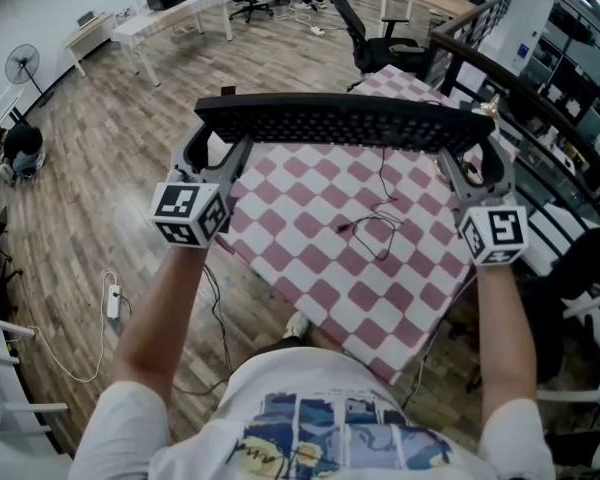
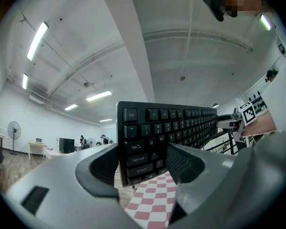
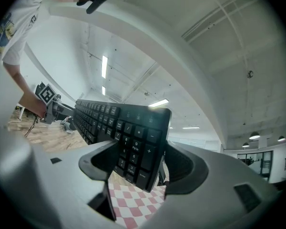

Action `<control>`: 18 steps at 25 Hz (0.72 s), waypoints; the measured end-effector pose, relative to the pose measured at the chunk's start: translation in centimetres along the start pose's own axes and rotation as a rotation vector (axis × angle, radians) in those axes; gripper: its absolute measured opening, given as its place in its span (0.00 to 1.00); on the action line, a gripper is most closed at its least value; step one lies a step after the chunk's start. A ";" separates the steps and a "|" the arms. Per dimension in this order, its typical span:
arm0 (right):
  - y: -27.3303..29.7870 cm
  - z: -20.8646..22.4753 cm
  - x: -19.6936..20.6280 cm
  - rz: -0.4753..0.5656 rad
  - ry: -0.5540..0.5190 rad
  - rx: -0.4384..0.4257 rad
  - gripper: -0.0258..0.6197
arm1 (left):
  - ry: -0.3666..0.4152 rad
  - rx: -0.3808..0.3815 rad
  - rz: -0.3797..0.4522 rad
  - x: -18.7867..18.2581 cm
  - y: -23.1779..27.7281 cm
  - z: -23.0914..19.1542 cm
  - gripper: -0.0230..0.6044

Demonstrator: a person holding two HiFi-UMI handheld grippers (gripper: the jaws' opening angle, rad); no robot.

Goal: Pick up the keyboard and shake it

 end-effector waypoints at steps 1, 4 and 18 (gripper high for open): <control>-0.1 0.0 -0.1 0.003 -0.004 0.001 0.51 | -0.001 -0.001 0.002 0.0 -0.1 0.0 0.50; -0.4 -0.1 -0.6 0.013 -0.018 -0.001 0.51 | -0.006 -0.003 0.008 -0.1 -0.4 0.2 0.50; -1.2 -0.1 -1.2 0.008 -0.017 0.006 0.50 | -0.007 0.005 0.022 -0.8 -0.9 0.6 0.50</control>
Point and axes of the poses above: the fingertips, and each gripper's own axes: y forward along the fingers, z to its right, x out of its underside, the point moved 7 cm from there along -y, backward along the fingers, and after that the axes turned 1 degree about -x, right-handed, at the moved point
